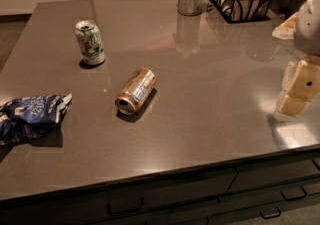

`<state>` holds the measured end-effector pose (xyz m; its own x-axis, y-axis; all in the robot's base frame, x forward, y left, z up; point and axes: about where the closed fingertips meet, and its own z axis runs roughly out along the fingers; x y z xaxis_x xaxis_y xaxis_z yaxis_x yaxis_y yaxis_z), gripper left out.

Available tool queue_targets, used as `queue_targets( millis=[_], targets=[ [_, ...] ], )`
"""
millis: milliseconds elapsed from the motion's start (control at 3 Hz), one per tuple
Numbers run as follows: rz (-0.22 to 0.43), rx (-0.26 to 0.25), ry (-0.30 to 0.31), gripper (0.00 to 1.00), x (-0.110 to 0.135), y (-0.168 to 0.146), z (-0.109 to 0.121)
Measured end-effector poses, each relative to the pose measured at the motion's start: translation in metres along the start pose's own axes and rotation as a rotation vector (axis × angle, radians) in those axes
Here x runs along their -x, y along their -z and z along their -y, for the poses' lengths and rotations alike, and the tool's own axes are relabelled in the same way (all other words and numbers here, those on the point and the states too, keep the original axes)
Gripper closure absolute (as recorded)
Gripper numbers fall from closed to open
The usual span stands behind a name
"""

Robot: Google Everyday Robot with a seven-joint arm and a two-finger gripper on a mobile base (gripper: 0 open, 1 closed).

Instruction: Place orange can upright

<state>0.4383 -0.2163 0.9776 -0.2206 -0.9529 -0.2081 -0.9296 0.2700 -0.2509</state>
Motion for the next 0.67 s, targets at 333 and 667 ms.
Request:
queue_targets(
  millis=[333,667],
  targets=[
    [0.0,0.0,0.0,0.0,0.0,0.0,0.0],
    [0.011,0.005,0.026,0.0,0.0091,-0.0034,0.0074]
  ],
)
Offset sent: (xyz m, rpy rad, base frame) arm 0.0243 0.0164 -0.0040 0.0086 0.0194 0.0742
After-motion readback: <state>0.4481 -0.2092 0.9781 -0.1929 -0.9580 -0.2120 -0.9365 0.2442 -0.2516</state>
